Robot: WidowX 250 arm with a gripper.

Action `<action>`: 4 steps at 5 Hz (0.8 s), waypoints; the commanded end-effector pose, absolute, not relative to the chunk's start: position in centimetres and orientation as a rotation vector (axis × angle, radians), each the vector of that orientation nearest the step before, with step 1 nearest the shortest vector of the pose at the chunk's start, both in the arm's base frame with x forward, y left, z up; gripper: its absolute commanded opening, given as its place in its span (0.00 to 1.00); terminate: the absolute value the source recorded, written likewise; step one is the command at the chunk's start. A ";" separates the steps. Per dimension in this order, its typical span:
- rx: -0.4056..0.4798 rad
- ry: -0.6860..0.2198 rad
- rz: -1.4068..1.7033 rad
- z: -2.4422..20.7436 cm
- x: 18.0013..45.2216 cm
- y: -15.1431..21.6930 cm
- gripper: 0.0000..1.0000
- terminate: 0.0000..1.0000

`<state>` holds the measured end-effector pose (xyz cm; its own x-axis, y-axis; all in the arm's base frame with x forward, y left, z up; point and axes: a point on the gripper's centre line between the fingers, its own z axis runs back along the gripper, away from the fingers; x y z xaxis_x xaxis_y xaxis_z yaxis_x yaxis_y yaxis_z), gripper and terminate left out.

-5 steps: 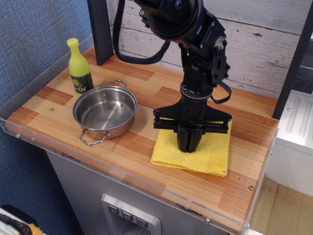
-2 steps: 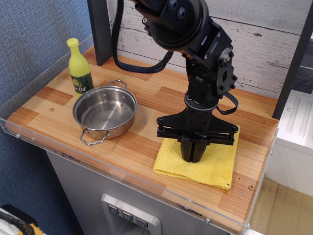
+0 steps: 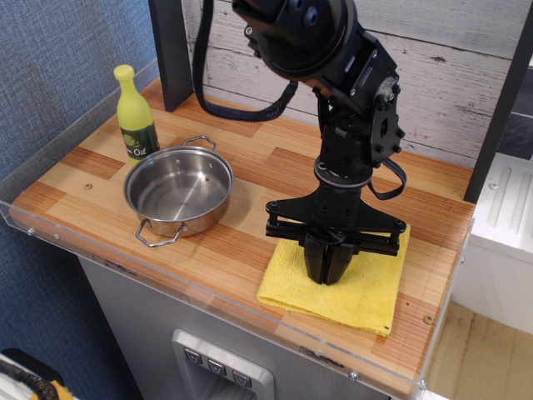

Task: Move the yellow cloth to the bottom right corner of the table.

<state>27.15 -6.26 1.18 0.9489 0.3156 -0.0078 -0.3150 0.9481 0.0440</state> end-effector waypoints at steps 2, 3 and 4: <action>-0.076 -0.153 0.360 8.9 28.1 -5.4 1.00 0.00; -0.088 -0.163 0.392 9.9 28.1 -4.9 1.00 0.00; -0.042 -0.156 0.401 11.1 28.2 -3.7 1.00 0.00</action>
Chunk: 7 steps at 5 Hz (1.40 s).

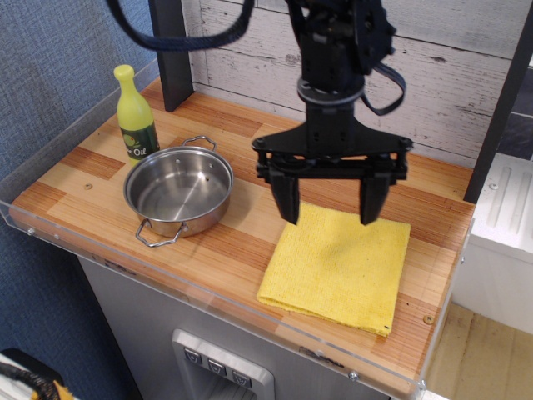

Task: Move the yellow cloth to the bottom right corner of the table.

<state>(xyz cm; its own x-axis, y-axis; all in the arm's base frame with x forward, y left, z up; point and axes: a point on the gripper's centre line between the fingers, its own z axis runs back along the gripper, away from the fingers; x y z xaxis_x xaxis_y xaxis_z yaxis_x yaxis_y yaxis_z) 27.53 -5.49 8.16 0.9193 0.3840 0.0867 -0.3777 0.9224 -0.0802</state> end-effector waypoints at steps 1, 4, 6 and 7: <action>-0.005 -0.164 0.427 12.8 28.7 -1.5 1.00 0.00; 0.034 -0.253 0.499 15.8 31.7 2.2 1.00 0.00; 0.027 -0.237 0.680 15.9 31.3 7.6 1.00 0.00; 0.022 -0.262 0.726 16.3 30.6 9.0 1.00 0.00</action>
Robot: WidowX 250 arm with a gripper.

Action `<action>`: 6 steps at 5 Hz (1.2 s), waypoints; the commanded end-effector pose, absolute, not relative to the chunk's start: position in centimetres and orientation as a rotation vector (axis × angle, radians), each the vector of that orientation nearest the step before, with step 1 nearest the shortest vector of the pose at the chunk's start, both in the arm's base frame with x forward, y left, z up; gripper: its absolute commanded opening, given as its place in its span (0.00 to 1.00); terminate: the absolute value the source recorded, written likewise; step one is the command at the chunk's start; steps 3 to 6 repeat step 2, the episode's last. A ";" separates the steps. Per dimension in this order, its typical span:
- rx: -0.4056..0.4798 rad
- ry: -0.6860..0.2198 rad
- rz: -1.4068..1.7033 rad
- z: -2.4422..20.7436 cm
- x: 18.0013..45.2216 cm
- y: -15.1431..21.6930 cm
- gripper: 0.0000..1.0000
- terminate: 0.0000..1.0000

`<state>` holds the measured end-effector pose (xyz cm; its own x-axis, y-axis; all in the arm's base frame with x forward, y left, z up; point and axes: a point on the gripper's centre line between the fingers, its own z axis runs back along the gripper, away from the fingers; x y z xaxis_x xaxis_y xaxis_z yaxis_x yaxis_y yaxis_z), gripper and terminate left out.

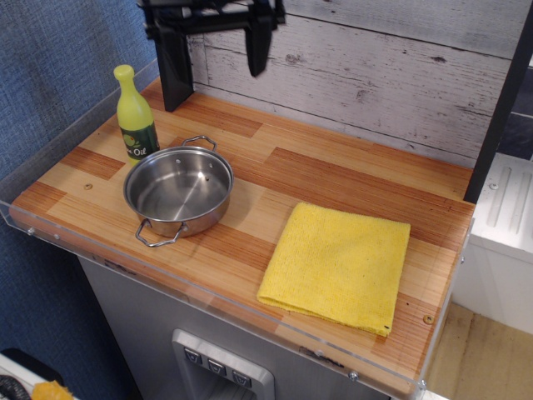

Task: Move the yellow cloth to the bottom right corner of the table.

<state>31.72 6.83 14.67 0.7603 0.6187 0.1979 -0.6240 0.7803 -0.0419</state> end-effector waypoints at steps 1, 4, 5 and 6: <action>0.022 -0.262 0.726 16.3 30.6 9.0 1.00 0.00; 0.022 -0.262 0.726 16.3 30.6 9.0 1.00 1.00; 0.022 -0.262 0.726 16.3 30.6 9.0 1.00 1.00; 0.022 -0.262 0.726 16.3 30.6 9.0 1.00 1.00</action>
